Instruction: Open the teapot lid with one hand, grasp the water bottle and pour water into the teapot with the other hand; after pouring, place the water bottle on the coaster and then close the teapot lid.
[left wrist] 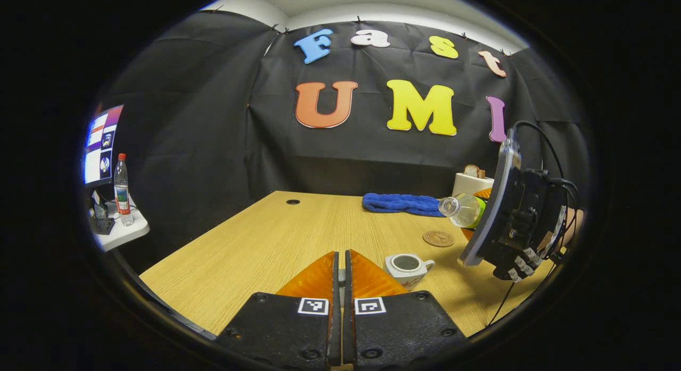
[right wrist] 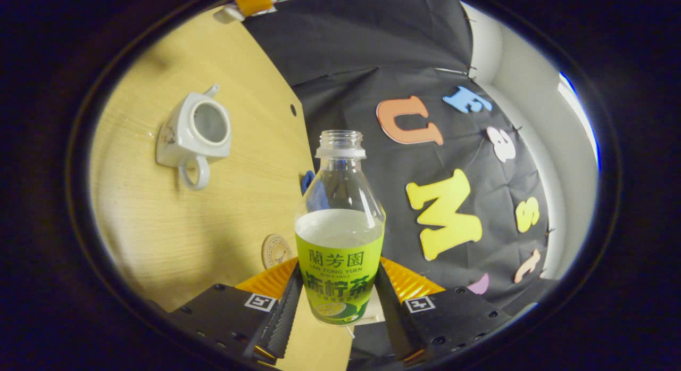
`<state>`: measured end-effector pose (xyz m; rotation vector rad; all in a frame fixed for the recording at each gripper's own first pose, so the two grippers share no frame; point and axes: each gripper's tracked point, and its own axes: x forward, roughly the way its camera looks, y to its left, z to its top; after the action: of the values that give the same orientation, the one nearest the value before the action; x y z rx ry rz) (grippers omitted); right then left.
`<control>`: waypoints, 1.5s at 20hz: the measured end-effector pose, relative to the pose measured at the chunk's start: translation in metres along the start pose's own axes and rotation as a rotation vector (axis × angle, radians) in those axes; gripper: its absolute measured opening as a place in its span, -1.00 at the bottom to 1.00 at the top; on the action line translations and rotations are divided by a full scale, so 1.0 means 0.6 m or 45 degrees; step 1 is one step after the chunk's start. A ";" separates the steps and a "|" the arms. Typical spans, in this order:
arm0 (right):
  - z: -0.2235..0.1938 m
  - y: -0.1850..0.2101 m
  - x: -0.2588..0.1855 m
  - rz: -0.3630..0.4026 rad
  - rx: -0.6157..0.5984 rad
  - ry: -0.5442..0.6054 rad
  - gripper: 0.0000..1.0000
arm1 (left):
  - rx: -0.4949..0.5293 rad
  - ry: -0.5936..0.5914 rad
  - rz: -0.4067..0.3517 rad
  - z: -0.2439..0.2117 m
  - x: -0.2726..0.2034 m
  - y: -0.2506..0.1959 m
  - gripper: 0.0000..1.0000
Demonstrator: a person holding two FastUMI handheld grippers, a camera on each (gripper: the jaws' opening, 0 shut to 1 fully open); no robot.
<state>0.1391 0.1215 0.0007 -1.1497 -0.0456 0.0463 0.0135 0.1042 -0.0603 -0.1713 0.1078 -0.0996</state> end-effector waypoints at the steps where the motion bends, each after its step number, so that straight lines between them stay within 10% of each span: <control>1: -0.001 0.004 0.004 0.001 -0.023 -0.003 0.48 | -0.004 0.002 0.001 -0.003 0.001 0.003 -0.92; 16: 0.078 -0.013 0.001 -0.214 -0.641 -0.133 0.45 | -0.019 -0.001 -0.036 -0.016 -0.004 0.015 -0.92; 30: 0.105 -0.022 -0.013 -0.290 -0.908 -0.138 0.48 | -0.014 0.014 -0.037 -0.030 0.000 0.024 -0.92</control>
<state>0.1280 0.1728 0.0385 -1.8464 -0.3081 -0.1206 0.0128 0.1154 -0.0803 -0.1835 0.1168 -0.1289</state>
